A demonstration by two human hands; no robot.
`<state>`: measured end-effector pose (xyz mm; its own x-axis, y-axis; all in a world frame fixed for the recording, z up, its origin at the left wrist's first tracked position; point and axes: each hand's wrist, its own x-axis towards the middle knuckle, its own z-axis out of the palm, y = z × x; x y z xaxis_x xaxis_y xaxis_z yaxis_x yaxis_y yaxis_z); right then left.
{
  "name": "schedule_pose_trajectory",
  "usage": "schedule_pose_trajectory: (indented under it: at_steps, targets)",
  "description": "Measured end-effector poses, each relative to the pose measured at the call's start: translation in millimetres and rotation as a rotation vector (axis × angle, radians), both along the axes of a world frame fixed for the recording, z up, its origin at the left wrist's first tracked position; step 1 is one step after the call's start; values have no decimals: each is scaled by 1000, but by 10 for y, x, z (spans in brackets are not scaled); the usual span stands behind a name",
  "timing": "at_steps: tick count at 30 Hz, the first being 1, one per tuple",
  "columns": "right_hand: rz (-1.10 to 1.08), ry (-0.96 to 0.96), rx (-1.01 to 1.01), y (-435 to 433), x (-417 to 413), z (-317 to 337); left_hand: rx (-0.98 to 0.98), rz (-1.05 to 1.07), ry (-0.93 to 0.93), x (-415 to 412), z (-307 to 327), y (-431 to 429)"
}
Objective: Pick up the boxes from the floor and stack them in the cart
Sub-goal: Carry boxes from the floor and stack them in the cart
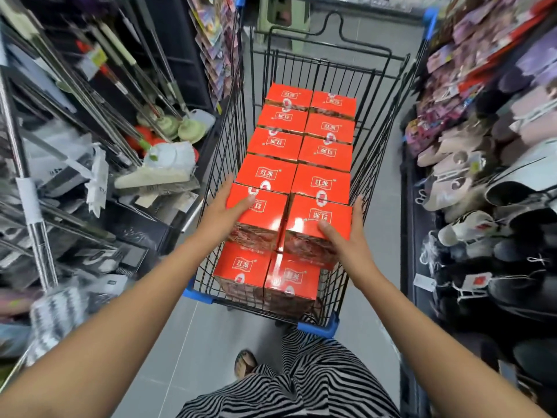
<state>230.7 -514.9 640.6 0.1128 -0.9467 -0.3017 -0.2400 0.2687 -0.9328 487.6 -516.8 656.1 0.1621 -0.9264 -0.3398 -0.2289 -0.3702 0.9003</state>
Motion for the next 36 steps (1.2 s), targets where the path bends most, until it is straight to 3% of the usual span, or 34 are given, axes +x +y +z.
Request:
schedule_pose_trajectory:
  at_steps: [23,29,32,36]
  targets:
    - [14,-30,51,-66,44,-43,-46,9,22,56,-134,-34]
    - [-161,208,-120,36,106,126,-25,32,46,87,1,41]
    - [-128,386,-381,209,267,311,-82,55,-64,123,133,240]
    - [121,522,-601,518,689,426,-187,-45,-512,354,256,781]
